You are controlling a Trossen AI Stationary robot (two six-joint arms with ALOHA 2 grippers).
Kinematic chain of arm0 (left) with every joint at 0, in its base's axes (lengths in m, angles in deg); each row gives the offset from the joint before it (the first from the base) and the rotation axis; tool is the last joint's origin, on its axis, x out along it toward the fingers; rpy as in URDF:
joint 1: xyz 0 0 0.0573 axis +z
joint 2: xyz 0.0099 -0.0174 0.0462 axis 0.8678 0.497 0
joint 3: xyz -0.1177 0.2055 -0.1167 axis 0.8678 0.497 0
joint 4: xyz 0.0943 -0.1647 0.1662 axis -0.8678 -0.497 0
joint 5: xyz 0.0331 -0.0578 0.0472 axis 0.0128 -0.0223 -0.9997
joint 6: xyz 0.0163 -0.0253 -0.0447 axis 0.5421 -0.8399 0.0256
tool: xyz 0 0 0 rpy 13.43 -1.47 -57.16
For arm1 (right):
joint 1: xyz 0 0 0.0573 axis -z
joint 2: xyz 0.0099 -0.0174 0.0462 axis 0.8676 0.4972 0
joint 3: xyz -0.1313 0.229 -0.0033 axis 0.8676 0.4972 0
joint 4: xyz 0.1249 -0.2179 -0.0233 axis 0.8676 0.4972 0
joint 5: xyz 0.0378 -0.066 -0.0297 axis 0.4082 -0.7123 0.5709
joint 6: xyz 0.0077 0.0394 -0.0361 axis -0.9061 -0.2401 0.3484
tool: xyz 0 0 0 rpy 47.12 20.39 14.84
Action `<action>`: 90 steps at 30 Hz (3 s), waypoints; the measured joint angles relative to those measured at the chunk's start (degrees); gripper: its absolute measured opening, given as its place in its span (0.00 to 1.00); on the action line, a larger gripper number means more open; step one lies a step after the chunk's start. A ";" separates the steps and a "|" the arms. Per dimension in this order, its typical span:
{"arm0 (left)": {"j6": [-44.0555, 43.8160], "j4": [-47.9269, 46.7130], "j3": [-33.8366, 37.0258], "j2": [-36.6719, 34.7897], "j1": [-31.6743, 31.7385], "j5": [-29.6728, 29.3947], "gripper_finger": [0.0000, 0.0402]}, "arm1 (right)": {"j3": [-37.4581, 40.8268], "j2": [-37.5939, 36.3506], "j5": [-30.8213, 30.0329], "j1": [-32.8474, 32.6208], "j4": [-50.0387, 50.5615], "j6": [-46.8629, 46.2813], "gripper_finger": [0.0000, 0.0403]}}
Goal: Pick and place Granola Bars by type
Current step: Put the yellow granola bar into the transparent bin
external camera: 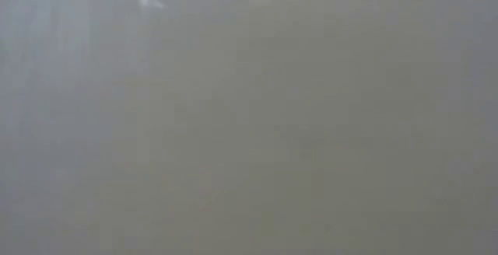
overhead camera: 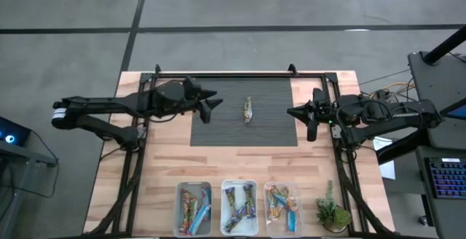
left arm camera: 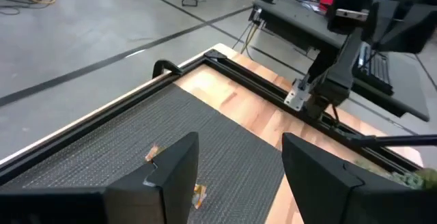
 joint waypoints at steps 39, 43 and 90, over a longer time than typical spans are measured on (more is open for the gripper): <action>-20.29 -38.68 -45.43 47.34 12.41 7.02 0.48 | -0.02 0.13 -4.19 0.02 6.36 -4.97 0.02; -20.34 -37.78 -45.32 48.65 12.41 7.80 0.48 | -0.02 0.13 -4.17 0.02 6.40 -6.41 0.02; -29.80 -13.02 -34.57 52.61 12.17 3.52 0.52 | -0.02 0.20 -3.80 0.04 7.91 -12.41 0.02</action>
